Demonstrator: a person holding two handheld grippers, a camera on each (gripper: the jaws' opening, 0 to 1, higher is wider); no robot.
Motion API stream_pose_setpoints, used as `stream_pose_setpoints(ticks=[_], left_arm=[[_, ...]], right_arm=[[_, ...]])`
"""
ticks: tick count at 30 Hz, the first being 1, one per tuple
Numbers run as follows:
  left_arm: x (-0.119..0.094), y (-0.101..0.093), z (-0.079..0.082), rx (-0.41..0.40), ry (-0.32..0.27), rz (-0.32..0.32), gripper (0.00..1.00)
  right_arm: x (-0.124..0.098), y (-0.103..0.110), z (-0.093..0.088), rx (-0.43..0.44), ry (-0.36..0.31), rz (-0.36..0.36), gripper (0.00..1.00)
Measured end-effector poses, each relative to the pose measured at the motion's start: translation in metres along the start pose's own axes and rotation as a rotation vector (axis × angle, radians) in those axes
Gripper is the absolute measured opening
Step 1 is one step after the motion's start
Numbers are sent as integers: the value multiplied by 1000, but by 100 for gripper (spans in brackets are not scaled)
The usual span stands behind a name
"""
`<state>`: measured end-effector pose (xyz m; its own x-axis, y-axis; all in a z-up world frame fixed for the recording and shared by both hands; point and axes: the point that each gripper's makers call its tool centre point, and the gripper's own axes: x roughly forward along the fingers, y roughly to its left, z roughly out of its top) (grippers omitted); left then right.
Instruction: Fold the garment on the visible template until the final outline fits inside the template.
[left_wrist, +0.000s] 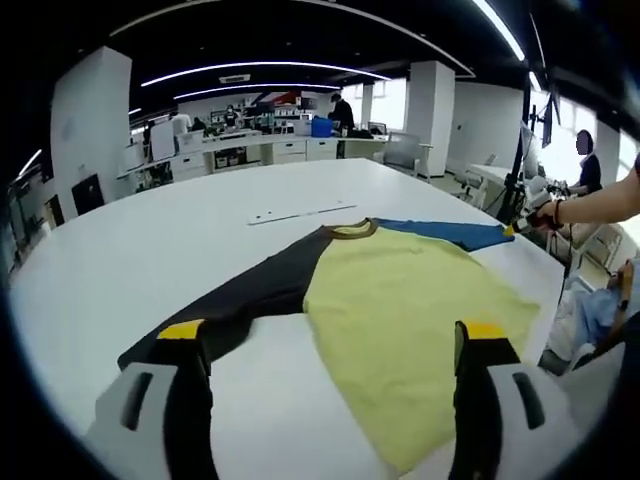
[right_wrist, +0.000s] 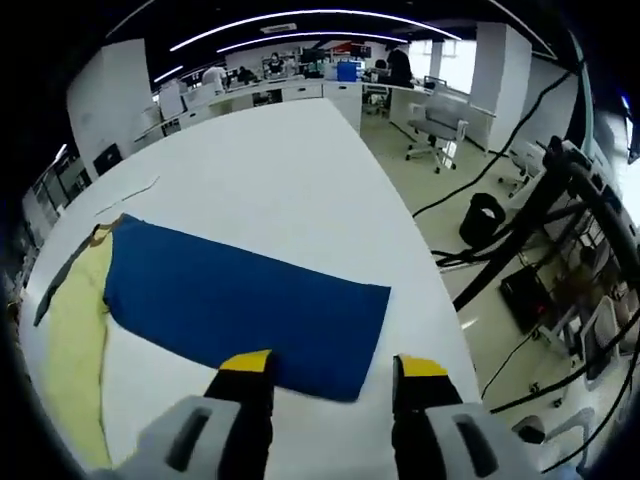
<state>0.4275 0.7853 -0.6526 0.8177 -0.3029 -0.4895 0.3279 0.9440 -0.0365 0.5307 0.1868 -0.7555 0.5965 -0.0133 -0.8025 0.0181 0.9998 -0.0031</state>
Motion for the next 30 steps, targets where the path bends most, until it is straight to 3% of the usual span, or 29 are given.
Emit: stream_pose_setpoints(ticks=[2, 15, 20, 25, 30], left_arm=[[-1, -1, 0, -3, -2, 1, 99], [-6, -5, -5, 11, 24, 0, 96], [-5, -7, -11, 37, 59, -4, 95], [-5, -8, -10, 27, 51, -10, 95], [-7, -10, -11, 34, 57, -16, 96]], right_arm=[[1, -2, -4, 43, 10, 9, 36], [4, -3, 1, 29, -9, -6, 25], [5, -6, 3, 56, -4, -21, 1], [7, -3, 5, 43, 13, -23, 0], [2, -1, 8, 97, 18, -21, 0]])
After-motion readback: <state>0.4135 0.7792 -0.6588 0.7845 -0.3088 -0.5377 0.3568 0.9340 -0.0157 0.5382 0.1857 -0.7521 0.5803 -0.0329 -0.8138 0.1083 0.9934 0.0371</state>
